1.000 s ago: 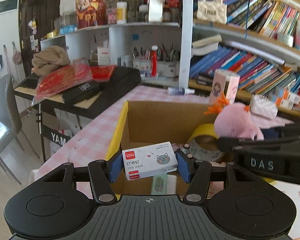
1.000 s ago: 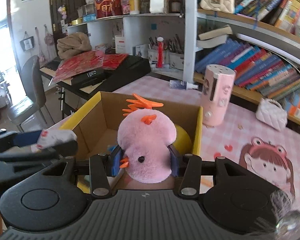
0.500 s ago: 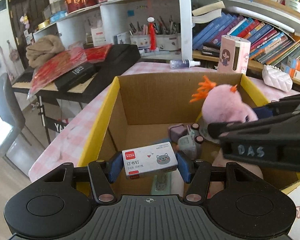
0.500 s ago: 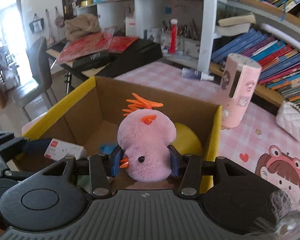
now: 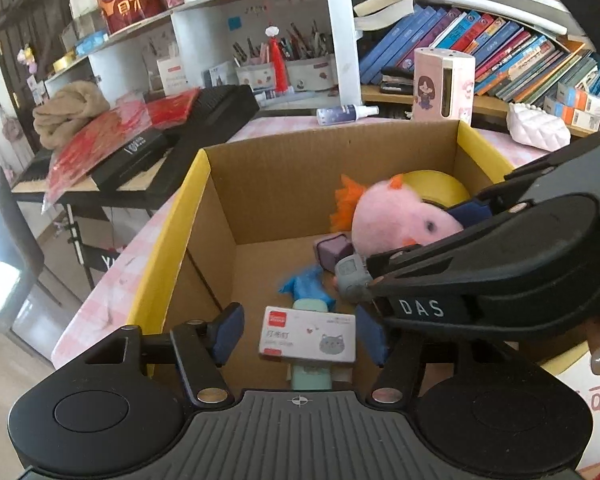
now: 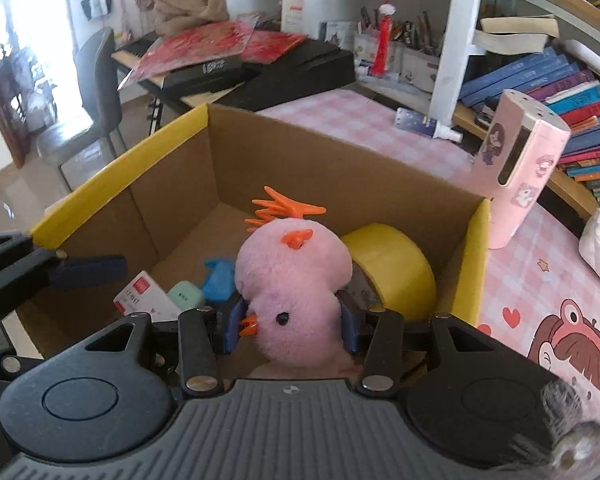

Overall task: Organize objects
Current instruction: 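Lower both items into the box and open both tools, then withdraw both open tools up out of the yellow box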

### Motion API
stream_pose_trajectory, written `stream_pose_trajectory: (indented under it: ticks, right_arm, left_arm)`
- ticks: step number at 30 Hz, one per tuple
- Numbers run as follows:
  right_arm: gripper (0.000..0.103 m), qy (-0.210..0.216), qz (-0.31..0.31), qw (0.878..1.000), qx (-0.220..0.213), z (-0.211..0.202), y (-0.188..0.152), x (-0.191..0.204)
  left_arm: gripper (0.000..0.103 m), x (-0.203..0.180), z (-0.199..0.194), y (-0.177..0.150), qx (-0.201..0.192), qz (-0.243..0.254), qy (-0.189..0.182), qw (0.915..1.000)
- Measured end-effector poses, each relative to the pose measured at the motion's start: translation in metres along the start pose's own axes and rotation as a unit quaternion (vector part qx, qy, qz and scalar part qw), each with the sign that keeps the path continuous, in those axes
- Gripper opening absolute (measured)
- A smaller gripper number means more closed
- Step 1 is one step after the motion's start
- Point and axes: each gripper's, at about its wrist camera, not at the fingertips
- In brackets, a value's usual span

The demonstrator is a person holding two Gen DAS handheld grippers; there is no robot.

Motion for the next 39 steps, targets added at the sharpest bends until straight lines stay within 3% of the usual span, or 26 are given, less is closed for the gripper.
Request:
stream_pose_trajectory:
  ticks: [6, 12, 20, 25, 39]
  right_arm:
    - [0.05, -0.001, -0.002, 1.0, -0.016, -0.011, -0.001, 0.007]
    - [0.053, -0.022, 0.011, 0.998, -0.059, -0.046, -0.01, 0.02]
    - [0.065, -0.106, 0.05, 0.983, -0.143, -0.109, -0.04, 0.038]
    - [0.07, -0.159, 0.085, 0.969, -0.169, -0.142, -0.069, 0.049]
    - [0.082, -0.264, 0.209, 0.932, -0.138, -0.187, -0.171, 0.092]
  left_arm:
    - [0.072, 0.007, -0.013, -0.003, -0.014, -0.014, -0.001, 0.9998]
    - [0.077, 0.01, -0.039, -0.011, -0.041, -0.017, -0.008, 0.999]
    - [0.089, 0.013, -0.08, -0.024, -0.078, -0.03, -0.025, 0.9961]
    - [0.097, 0.011, -0.099, -0.042, -0.083, -0.023, -0.02, 0.996]
    - [0.102, 0.02, -0.145, -0.103, -0.051, -0.02, -0.059, 0.9968]
Point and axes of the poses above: each gripper's, at about its wrist camera, not at the fingertips, and z roughly the way its jaws point, x to its left, y to its top, and after that the axes turned 4 degrees about y, right-handed
